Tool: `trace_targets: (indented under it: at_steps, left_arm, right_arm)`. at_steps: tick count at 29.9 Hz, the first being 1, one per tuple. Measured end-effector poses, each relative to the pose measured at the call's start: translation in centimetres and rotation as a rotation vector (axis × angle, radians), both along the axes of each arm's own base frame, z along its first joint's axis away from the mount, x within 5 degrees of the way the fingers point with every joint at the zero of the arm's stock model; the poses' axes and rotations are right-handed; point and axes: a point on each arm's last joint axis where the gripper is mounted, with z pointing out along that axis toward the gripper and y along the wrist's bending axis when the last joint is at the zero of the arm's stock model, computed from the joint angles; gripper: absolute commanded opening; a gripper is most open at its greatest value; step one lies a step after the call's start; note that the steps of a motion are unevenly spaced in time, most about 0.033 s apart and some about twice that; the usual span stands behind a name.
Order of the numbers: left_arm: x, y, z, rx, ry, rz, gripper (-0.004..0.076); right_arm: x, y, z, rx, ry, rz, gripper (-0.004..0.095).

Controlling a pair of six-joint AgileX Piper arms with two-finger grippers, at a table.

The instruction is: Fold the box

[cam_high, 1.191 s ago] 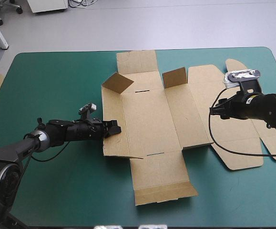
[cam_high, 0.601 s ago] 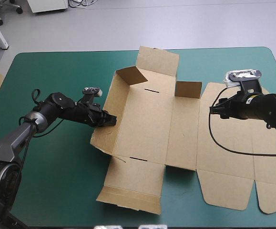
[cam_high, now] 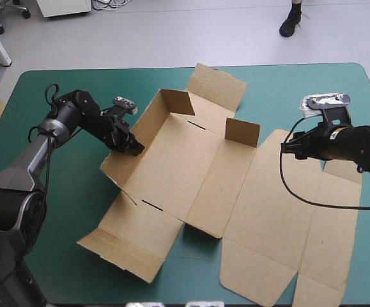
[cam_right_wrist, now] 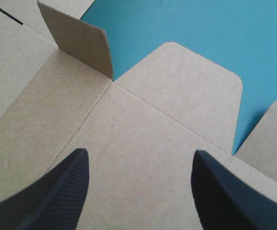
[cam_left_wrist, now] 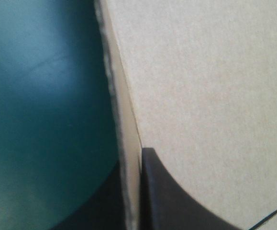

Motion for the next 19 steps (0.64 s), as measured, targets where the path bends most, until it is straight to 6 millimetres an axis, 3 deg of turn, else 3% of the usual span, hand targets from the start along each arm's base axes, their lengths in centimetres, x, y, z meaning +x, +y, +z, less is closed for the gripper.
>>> trace_targets:
  at_steps: [12, 19]
  left_arm:
    - [3.7, 0.5, 3.4, 0.15, -0.177, -0.17, -0.001]
    - [5.7, 0.3, 3.8, 0.196, -0.297, -0.332, -0.0008]
  right_arm:
    - [0.0, 0.0, 0.0, 0.0, 0.003, 0.0, 0.0577]
    - [0.0, 0.0, 0.0, 0.001, 0.005, 0.001, 0.0577]
